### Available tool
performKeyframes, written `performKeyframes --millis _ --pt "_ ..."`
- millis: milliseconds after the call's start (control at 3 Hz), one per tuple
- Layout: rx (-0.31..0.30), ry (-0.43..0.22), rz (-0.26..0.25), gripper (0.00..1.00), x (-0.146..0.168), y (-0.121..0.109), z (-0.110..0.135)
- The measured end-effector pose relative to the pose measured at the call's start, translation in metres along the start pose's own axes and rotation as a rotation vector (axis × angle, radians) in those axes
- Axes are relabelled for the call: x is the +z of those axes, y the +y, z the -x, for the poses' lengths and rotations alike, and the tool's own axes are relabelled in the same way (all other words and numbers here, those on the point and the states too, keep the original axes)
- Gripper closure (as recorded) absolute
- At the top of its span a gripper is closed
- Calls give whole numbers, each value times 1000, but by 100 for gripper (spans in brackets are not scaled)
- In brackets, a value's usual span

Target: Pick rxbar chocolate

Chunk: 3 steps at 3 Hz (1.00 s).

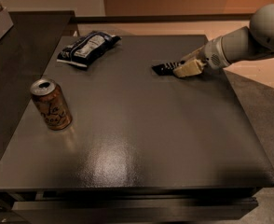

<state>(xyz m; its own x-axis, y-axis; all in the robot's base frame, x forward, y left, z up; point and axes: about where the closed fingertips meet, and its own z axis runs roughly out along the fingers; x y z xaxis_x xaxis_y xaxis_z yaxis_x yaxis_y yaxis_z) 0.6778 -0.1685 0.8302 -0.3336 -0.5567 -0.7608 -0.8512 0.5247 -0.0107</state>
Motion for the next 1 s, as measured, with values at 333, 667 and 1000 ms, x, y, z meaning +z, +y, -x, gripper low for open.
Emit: performKeyframes --millis 333,667,1000 --pt "0 0 0 100 0 0 0" --pt "0 0 0 100 0 0 0" --pt "0 -1 0 100 0 0 1"
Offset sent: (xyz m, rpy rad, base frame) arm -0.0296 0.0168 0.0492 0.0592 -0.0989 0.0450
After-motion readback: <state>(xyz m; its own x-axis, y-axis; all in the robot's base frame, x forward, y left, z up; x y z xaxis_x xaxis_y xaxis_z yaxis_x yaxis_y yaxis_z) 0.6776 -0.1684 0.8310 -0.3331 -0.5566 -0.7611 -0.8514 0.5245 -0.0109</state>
